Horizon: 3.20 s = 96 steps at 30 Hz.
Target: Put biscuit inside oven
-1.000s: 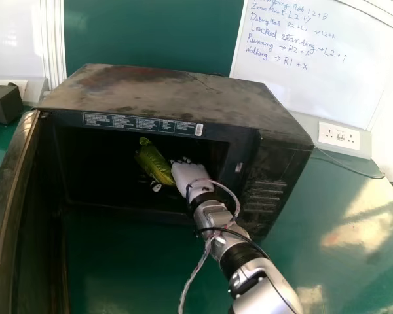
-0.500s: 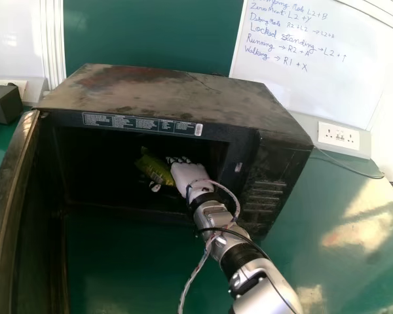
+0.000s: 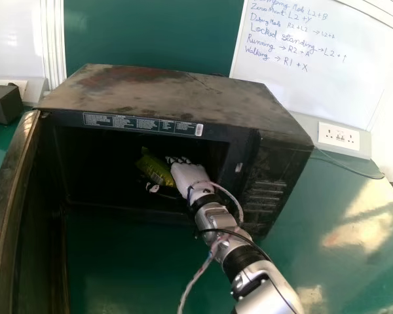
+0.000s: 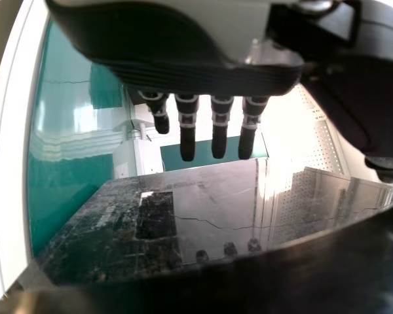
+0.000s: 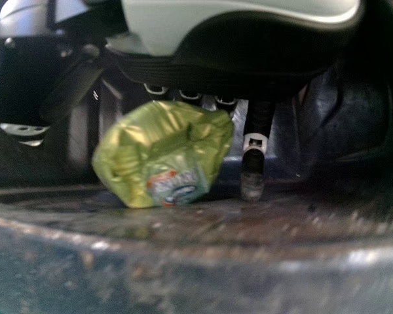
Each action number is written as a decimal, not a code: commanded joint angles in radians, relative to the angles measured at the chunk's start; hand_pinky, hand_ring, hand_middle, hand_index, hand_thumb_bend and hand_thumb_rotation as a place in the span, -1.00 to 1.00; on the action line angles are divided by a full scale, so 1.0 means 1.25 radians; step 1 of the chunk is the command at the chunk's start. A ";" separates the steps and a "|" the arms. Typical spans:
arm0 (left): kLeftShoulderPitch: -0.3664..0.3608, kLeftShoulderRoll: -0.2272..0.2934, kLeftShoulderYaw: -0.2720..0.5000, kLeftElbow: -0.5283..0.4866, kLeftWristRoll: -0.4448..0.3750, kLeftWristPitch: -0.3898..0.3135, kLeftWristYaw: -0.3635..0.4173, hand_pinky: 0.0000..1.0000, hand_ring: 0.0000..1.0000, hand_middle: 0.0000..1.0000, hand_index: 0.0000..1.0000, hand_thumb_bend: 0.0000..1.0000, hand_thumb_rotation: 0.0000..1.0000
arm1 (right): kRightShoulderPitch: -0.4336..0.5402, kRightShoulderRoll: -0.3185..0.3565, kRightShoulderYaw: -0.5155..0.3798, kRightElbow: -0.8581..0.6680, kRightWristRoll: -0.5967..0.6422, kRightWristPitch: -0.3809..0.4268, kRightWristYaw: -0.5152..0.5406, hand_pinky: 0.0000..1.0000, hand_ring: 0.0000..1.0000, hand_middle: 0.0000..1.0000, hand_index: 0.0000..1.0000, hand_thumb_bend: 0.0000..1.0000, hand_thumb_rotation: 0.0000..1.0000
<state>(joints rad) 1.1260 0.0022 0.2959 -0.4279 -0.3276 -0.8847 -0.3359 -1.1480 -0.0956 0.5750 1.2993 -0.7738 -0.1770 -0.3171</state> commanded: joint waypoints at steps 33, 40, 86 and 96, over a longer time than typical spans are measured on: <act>-0.004 0.010 -0.001 0.004 -0.005 0.007 0.002 1.00 0.79 0.86 0.84 0.40 1.00 | 0.609 -0.319 -0.188 -0.887 0.018 -0.172 0.026 1.00 1.00 1.00 1.00 0.65 1.00; -0.006 0.013 -0.002 -0.002 -0.006 0.012 0.002 1.00 0.81 0.86 0.83 0.42 1.00 | 0.698 -0.355 -0.238 -0.968 0.048 -0.220 0.058 1.00 1.00 1.00 1.00 0.66 1.00; -0.062 0.050 0.078 0.020 0.044 -0.009 0.001 0.91 0.84 0.85 0.70 0.72 0.96 | 1.025 -0.243 -0.688 -1.073 1.304 0.057 0.643 0.90 1.00 1.00 1.00 0.41 1.00; -0.106 0.063 0.103 0.036 0.089 -0.067 0.001 1.00 0.99 0.95 0.77 0.58 0.87 | 0.959 -0.207 -0.791 -1.053 1.338 0.264 0.477 0.84 1.00 1.00 1.00 0.60 0.98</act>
<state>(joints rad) 1.0009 0.0729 0.4084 -0.3891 -0.2358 -0.9513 -0.3368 0.0664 -0.3699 -0.3990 -0.0323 0.9035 0.1397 0.2875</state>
